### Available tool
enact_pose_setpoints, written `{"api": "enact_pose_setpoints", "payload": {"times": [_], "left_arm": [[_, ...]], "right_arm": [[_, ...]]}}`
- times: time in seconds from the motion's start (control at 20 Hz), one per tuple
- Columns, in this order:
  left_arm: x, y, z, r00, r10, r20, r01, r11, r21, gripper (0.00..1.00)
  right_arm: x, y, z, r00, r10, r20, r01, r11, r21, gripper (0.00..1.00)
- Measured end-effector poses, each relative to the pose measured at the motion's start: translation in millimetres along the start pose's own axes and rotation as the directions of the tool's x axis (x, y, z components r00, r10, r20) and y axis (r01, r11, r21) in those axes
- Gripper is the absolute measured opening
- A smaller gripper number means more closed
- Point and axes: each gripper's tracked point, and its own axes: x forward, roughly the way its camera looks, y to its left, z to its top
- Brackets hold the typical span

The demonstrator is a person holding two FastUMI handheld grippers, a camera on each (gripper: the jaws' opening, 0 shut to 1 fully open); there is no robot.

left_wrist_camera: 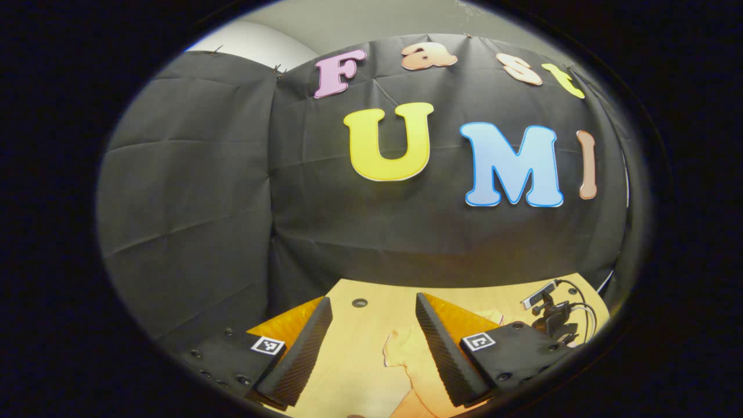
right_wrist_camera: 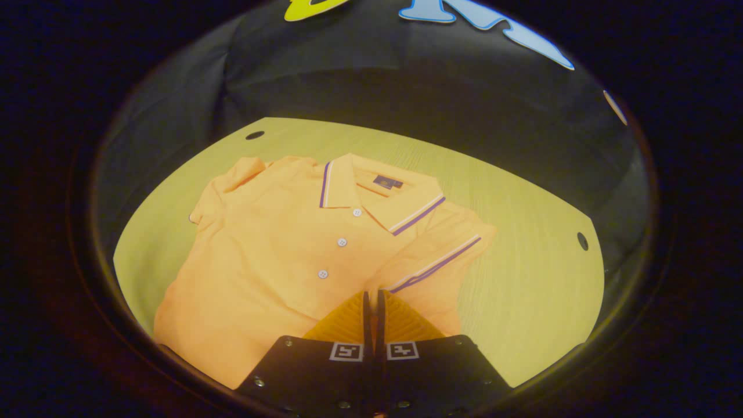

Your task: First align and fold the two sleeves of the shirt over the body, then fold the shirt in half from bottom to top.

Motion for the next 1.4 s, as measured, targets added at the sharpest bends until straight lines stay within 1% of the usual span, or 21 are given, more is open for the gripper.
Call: {"api": "enact_pose_setpoints", "payload": {"times": [0.25,0.3,0.35,0.45,0.5,0.65,0.8,0.95,1.05,1.1,1.15,1.2,1.4], "left_arm": [[10,0,-5,1.000,-0.007,-0.008,0.007,1.000,0.000,0.98],[12,0,-7,1.000,-0.011,-0.011,0.011,1.000,-0.002,0.98],[15,-2,-8,1.000,-0.015,-0.013,0.015,1.000,-0.005,0.98],[19,-5,-12,1.000,-0.022,-0.022,0.022,1.000,-0.006,0.98],[21,-6,-13,0.999,-0.027,-0.025,0.027,1.000,-0.006,0.98],[27,-10,-16,0.998,-0.048,-0.027,0.048,0.999,-0.006,0.98],[40,-15,-26,0.997,-0.068,-0.044,0.068,0.998,-0.004,0.98],[50,-18,-37,0.994,-0.093,-0.054,0.092,0.996,-0.015,0.95],[59,-20,-47,0.993,-0.105,-0.061,0.104,0.994,-0.013,0.95],[63,-21,-52,0.992,-0.112,-0.064,0.112,0.994,-0.006,0.96],[70,-22,-60,0.991,-0.119,-0.068,0.119,0.993,0.004,0.95],[78,-23,-69,0.989,-0.125,-0.076,0.127,0.992,0.014,0.98],[112,-28,-114,0.979,-0.152,-0.133,0.157,0.987,0.034,0.97]], "right_arm": [[3,2,-5,1.000,0.009,-0.011,-0.009,1.000,0.000,0.01],[0,3,-5,1.000,0.009,-0.012,-0.009,1.000,-0.002,0.07],[0,3,-3,1.000,0.008,-0.013,-0.008,1.000,-0.003,0.11],[-2,2,-1,1.000,0.007,-0.011,-0.007,1.000,0.023,0.12],[-6,2,2,1.000,0.004,-0.002,-0.004,0.999,0.038,0.17],[-21,-6,20,0.998,-0.026,0.056,0.022,0.997,0.071,0.17],[-40,-11,34,0.994,-0.038,0.102,0.026,0.993,0.118,0.17],[-55,-14,41,0.990,-0.040,0.132,0.021,0.990,0.141,0.17],[-67,-15,41,0.991,-0.038,0.129,0.020,0.990,0.138,0.29],[-67,-17,41,0.990,-0.046,0.135,0.029,0.991,0.131,0.34],[-73,-16,42,0.988,-0.052,0.142,0.034,0.991,0.128,0.31],[-80,-14,45,0.987,-0.050,0.153,0.030,0.991,0.130,0.31],[-115,-4,57,0.976,-0.050,0.213,0.017,0.988,0.154,0.31]]}}
